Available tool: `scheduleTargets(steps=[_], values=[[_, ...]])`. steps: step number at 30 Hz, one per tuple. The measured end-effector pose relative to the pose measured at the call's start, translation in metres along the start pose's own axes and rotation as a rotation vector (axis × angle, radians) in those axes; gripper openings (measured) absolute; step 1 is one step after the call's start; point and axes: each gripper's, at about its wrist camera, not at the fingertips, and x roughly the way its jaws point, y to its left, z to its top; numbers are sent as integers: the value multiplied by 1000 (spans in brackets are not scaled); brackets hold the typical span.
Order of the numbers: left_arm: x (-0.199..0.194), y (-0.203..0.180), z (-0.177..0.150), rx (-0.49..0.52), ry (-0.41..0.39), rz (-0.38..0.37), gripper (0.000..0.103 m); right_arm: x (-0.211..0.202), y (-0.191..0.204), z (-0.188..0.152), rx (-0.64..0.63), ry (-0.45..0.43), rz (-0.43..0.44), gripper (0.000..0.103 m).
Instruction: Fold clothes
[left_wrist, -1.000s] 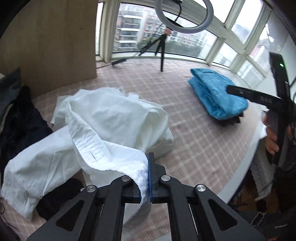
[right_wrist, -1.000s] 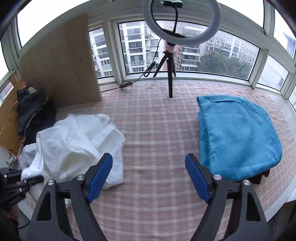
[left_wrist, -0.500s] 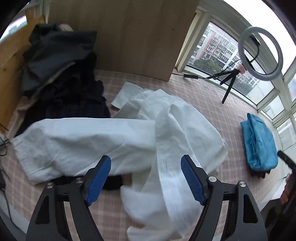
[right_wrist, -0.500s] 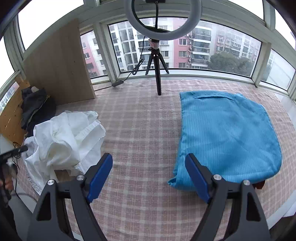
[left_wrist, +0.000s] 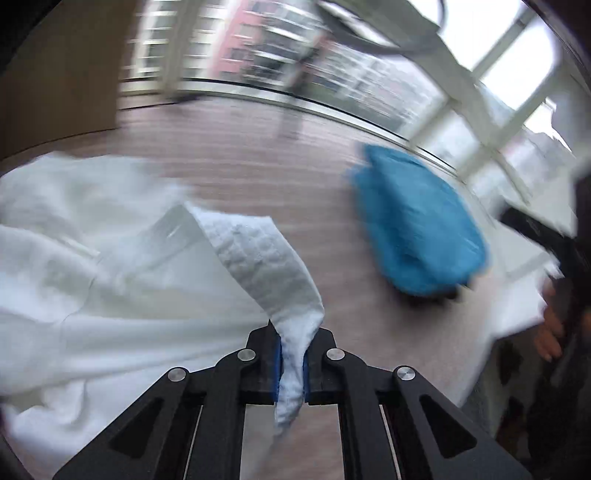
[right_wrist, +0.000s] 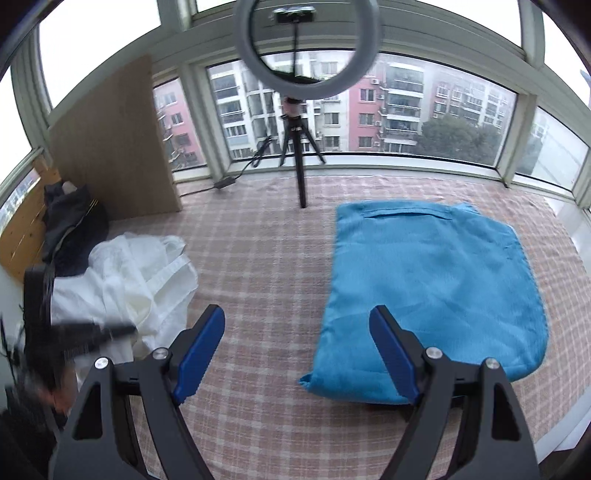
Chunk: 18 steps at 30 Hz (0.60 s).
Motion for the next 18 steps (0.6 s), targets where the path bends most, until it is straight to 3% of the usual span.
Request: scheduleTargets(steps=[3,5,7,10,14,16,18], values=[[19,-81,-14,161,83,-85,10,3,-15,10,32,9,28,80],[12,-100,-21,198,116,-97,20,8,-11,19,22,20,56,80],[-14,-96,-31,225,87,-69,27,18,18,29,-57,25,92,80],[-61,-54,-44,163,47,37,42,35,73,43,-192,31,141,80],[-121,28,-58,-31,-35,209,42,85,181,52,-372,69,268,80],[-148,62,-67,-139,-93,280,42,125,232,54,-463,102,278,80],[-173,87,-78,-236,-146,330,42,171,262,56,-463,198,257,80]])
